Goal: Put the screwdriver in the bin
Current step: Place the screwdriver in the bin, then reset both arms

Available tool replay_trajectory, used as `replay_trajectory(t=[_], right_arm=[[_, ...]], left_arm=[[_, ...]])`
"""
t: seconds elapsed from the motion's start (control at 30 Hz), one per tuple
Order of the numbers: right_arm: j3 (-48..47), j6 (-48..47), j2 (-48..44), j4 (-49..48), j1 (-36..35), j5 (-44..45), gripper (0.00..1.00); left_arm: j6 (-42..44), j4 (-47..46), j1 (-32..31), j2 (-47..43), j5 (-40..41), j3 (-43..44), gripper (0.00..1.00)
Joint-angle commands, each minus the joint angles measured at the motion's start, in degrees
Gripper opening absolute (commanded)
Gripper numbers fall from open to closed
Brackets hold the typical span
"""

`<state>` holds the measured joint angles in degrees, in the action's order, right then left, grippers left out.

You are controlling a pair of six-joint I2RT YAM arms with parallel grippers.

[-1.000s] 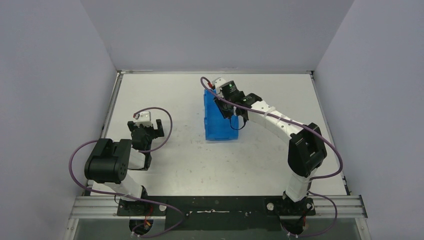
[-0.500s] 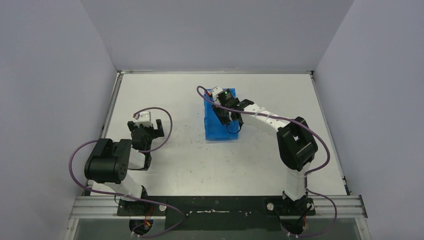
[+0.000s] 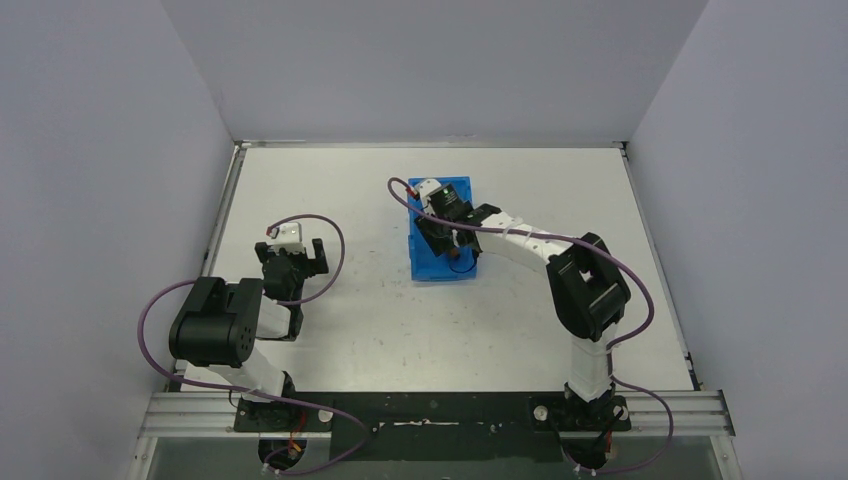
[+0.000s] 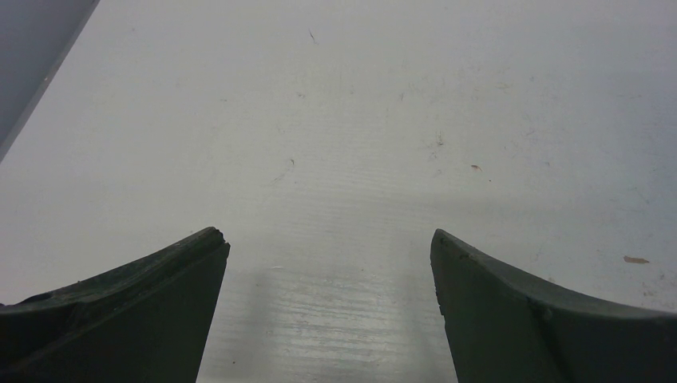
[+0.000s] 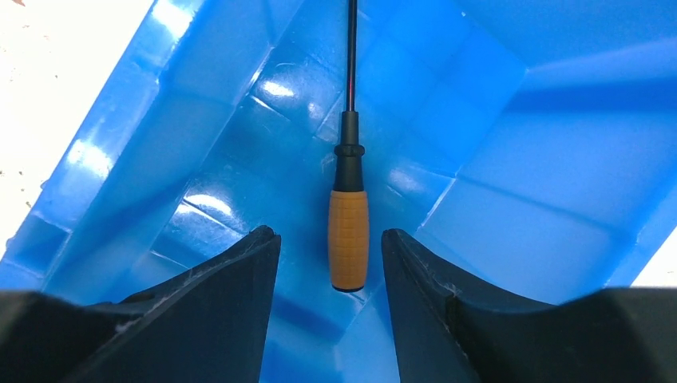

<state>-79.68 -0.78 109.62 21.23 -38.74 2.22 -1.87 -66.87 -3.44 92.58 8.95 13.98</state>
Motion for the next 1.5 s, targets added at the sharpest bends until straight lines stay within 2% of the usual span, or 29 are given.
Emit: replay_trajectory(t=[0.0, 0.13, 0.3, 0.43, 0.5, 0.53, 0.73, 0.97, 1.13, 1.3, 1.47], right_arm=[[-1.93, 0.78, -1.13, -1.61, -0.99, 3.4, 0.51], [-4.34, 4.04, -3.6, -0.59, -2.18, 6.82, 0.51], [-6.32, 9.91, -8.22, -0.76, -2.73, 10.53, 0.6], [-6.32, 11.99, -12.41, -3.09, -2.83, 12.92, 0.75], [-6.72, 12.06, -13.96, -3.25, -2.83, 14.57, 0.98], [-7.24, 11.77, -14.52, -3.05, -2.76, 15.76, 1.0], [-9.22, 12.62, -16.74, 0.78, -1.06, 21.79, 1.0], [-8.38, 16.1, -21.35, 5.28, 7.12, 18.9, 1.0], [-8.47, 12.92, -23.47, 9.52, 13.28, 20.1, 1.0], [-8.09, 10.7, -24.93, 12.54, 22.87, 13.7, 1.0], [-5.14, 9.77, -26.88, 11.49, 31.98, 7.18, 1.0]], left_arm=[[0.03, -2.47, -0.07, -0.37, -0.16, 0.61, 0.97], [0.07, -2.51, -0.07, -0.37, -0.16, 0.61, 0.97], [-0.02, -2.42, -0.07, -0.37, -0.16, 0.61, 0.97], [0.03, -2.42, -0.07, -0.37, -0.15, 0.61, 0.97], [0.02, -2.49, -0.07, -0.37, -0.14, 0.61, 0.97], [0.02, -2.45, -0.07, -0.38, -0.16, 0.61, 0.97], [0.01, -2.52, -0.07, -0.35, -0.16, 0.61, 0.97], [0.02, -2.5, -0.07, -0.33, -0.16, 0.66, 0.97], [0.04, -2.47, -0.07, -0.35, -0.16, 0.61, 0.97], [0.02, -2.47, -0.07, -0.38, -0.16, 0.61, 0.97], [0.06, -2.43, -0.07, -0.36, -0.14, 0.61, 0.97]])
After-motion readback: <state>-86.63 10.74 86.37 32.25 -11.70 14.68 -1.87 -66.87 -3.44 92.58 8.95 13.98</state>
